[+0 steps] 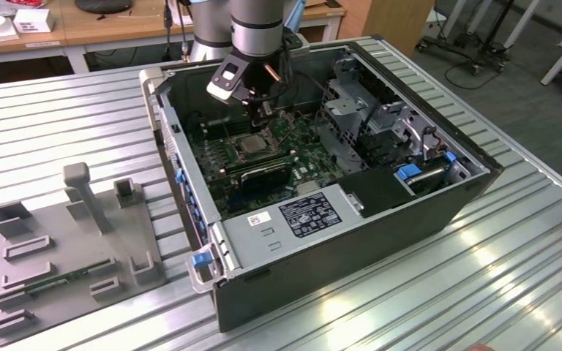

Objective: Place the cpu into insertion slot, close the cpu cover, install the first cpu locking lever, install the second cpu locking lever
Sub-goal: 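Place the cpu into insertion slot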

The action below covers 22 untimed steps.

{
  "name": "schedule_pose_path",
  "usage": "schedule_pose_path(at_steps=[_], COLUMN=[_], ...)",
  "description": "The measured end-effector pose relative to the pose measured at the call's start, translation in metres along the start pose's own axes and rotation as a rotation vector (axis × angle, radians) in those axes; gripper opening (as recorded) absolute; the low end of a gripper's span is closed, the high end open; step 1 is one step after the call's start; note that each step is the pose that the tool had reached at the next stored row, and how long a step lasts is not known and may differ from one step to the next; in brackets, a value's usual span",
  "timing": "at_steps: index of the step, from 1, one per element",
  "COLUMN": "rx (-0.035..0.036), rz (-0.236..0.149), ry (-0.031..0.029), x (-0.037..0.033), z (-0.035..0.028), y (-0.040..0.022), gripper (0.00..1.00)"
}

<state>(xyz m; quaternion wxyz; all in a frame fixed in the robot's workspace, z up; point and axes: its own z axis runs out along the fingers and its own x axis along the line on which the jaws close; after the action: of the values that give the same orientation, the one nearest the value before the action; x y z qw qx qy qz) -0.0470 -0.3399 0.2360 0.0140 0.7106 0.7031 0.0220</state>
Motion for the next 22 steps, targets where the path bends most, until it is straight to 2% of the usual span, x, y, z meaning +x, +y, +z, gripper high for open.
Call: schedule_pose_path(at_steps=[12, 16, 22], rx=[-0.0001, -0.0001, 0.0], rz=[0.0, 0.0, 0.0], ry=[-0.0006, -0.0008, -0.0009], x=[-0.003, -0.0031, -0.0031], z=[0.0051, 0.0091, 0.0095], y=[-0.0002, -0.0004, -0.0005], gripper=[0.11, 0.11, 0.11])
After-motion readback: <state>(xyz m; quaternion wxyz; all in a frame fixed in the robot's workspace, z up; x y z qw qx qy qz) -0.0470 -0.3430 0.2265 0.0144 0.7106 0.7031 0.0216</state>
